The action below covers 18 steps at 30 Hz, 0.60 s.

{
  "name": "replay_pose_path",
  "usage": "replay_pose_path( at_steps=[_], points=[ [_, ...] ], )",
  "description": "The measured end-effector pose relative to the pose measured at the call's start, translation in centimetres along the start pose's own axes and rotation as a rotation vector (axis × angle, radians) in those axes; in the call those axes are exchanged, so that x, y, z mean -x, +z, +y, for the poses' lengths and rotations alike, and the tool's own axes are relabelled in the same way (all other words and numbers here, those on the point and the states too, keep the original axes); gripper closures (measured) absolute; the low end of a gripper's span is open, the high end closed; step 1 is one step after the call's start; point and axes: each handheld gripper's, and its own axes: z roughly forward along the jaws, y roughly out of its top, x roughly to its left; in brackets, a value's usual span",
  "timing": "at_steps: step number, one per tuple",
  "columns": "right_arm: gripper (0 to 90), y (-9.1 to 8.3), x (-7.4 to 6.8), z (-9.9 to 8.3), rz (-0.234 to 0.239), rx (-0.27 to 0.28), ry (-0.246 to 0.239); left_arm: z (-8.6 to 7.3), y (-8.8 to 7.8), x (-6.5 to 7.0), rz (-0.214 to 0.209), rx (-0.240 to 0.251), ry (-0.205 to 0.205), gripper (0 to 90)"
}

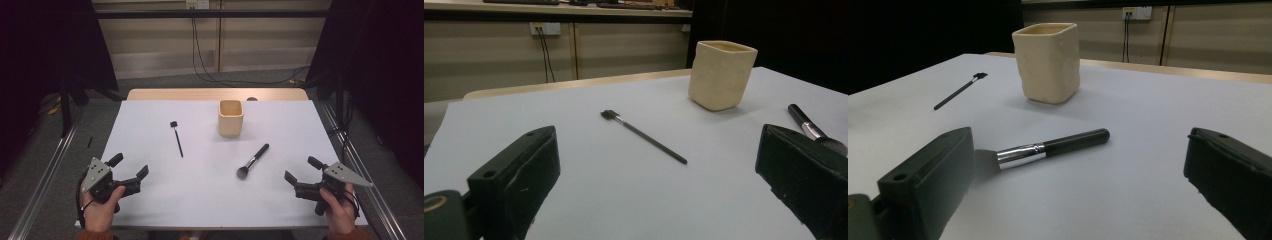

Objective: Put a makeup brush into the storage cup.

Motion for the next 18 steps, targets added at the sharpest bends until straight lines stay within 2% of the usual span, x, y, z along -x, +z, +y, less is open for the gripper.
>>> replay_pose_path(
  at_steps=[11,18],
  points=[
    [0.0,-0.09,0.07,-0.07,0.001,-0.003,0.006,0.16,0.23,-0.16,0.010,-0.009,-0.003,4.1],
    [0.0,-0.29,-0.07,-0.07,0.002,0.001,0.006,0.74,0.56,0.20,-0.016,-0.001,0.004,4.1]
  ],
)
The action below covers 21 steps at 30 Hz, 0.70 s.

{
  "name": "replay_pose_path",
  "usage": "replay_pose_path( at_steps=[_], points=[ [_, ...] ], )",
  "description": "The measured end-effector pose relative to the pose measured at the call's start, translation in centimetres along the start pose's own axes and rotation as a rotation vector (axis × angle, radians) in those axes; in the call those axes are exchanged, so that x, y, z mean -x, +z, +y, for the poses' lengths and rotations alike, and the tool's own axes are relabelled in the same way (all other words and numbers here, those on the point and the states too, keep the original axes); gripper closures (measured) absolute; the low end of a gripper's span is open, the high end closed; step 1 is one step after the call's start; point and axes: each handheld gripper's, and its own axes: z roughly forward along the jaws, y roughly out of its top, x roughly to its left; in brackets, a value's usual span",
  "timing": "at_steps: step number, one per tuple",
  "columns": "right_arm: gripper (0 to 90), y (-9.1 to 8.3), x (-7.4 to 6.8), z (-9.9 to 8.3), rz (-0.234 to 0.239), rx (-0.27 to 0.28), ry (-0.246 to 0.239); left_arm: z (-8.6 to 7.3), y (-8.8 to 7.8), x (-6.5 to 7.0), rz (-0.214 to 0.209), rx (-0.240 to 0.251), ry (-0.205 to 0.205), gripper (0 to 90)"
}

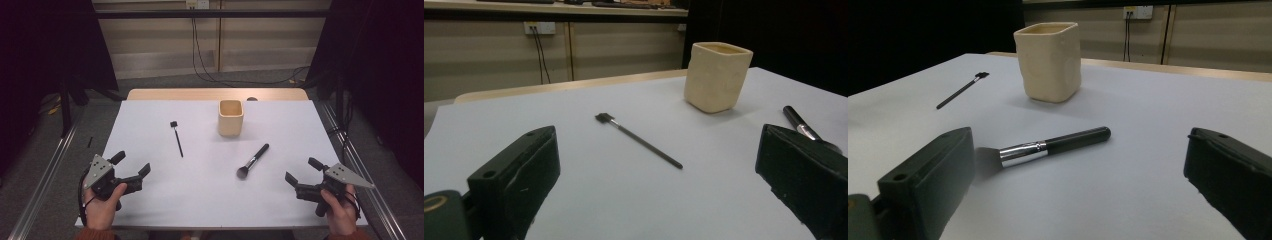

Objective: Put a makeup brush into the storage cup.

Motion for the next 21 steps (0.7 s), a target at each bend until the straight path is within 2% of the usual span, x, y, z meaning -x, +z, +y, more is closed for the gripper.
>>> replay_pose_path(
  at_steps=[7,8,12,21],
  points=[
    [0.0,0.3,0.0,0.0,0.008,-0.006,-0.005,0.2,0.7,0.5,-0.002,-0.023,0.015,4.0],
    [0.0,0.3,0.0,0.0,0.010,-0.010,-0.007,0.4,1.1,0.5,-0.009,-0.036,0.029,4.0],
    [0.0,0.4,0.1,0.0,0.013,-0.011,-0.006,0.9,1.7,0.6,-0.011,-0.034,0.037,3.9],
    [0.0,0.5,0.0,0.0,0.016,-0.011,-0.005,1.5,3.6,1.0,-0.016,-0.028,0.019,3.5]
  ],
)
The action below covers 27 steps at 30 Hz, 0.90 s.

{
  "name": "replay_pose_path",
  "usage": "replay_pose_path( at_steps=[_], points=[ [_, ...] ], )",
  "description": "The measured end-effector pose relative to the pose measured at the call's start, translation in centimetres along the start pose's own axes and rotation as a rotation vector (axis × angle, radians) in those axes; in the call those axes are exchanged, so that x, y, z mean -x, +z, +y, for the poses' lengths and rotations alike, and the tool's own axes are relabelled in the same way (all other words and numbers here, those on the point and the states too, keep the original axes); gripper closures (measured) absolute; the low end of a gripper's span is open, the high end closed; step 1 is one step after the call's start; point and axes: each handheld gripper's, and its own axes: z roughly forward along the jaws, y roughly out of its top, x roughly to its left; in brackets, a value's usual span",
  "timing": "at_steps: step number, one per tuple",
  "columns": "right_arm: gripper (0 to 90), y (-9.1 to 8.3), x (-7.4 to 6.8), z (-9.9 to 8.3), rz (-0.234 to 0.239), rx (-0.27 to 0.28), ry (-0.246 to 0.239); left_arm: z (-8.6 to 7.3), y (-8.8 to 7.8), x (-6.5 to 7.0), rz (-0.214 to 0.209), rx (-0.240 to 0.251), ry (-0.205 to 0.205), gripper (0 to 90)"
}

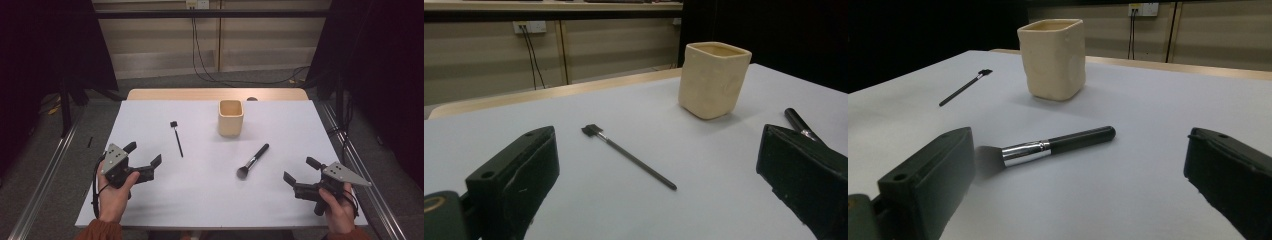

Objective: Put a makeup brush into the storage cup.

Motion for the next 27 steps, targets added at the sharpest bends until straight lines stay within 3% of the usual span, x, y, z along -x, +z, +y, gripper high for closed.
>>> replay_pose_path(
  at_steps=[13,17,22,27],
  points=[
    [0.0,0.1,0.1,0.0,0.001,-0.001,-0.003,1.1,3.4,0.2,-0.036,-0.026,0.016,3.2],
    [0.0,0.1,0.0,0.0,0.002,-0.002,-0.003,1.4,4.7,0.4,-0.026,-0.052,0.027,3.2],
    [0.0,0.1,0.0,0.0,0.004,-0.005,-0.004,1.4,6.3,-0.2,-0.021,-0.066,-0.007,1.9],
    [0.0,0.1,0.0,0.0,0.005,-0.007,-0.002,1.4,7.6,-0.4,-0.018,-0.074,-0.006,1.9]
  ],
)
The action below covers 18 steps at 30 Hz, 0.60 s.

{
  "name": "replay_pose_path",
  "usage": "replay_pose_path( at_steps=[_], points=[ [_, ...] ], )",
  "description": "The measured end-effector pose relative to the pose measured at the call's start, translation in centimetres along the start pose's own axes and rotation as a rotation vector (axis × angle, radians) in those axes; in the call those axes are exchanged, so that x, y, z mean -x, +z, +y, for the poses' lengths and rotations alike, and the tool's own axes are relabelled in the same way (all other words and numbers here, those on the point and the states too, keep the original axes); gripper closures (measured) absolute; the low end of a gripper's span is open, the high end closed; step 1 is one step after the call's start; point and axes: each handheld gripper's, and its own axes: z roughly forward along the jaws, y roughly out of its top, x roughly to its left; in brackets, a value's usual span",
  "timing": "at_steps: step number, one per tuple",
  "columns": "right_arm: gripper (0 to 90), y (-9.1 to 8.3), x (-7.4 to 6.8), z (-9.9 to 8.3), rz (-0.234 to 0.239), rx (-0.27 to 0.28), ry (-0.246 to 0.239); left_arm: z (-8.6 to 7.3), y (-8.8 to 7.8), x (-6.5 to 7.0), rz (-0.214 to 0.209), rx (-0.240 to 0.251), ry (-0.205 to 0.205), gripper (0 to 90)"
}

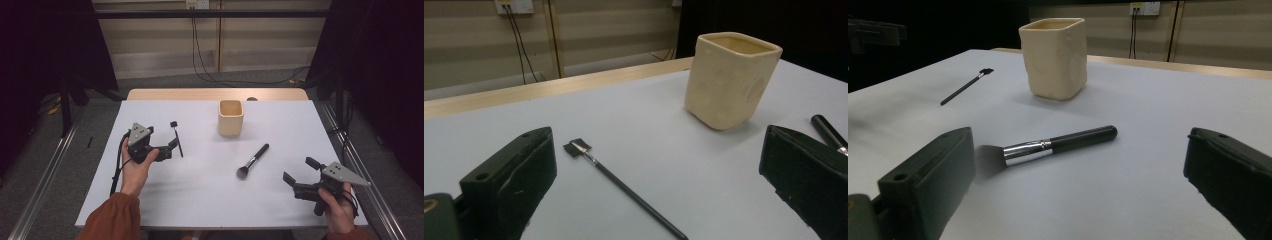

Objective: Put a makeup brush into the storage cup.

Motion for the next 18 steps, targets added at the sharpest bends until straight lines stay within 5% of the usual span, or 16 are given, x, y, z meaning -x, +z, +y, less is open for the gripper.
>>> replay_pose_path(
  at_steps=[7,18],
  points=[
    [0.0,0.0,-0.3,0.1,0.004,0.002,-0.003,1.3,1.3,0.2,-0.012,-0.014,-0.002,1.9],
    [0.0,-0.1,-0.2,0.0,0.003,0.001,-0.001,1.5,3.3,-0.5,0.015,-0.117,-0.004,2.3]
  ],
)
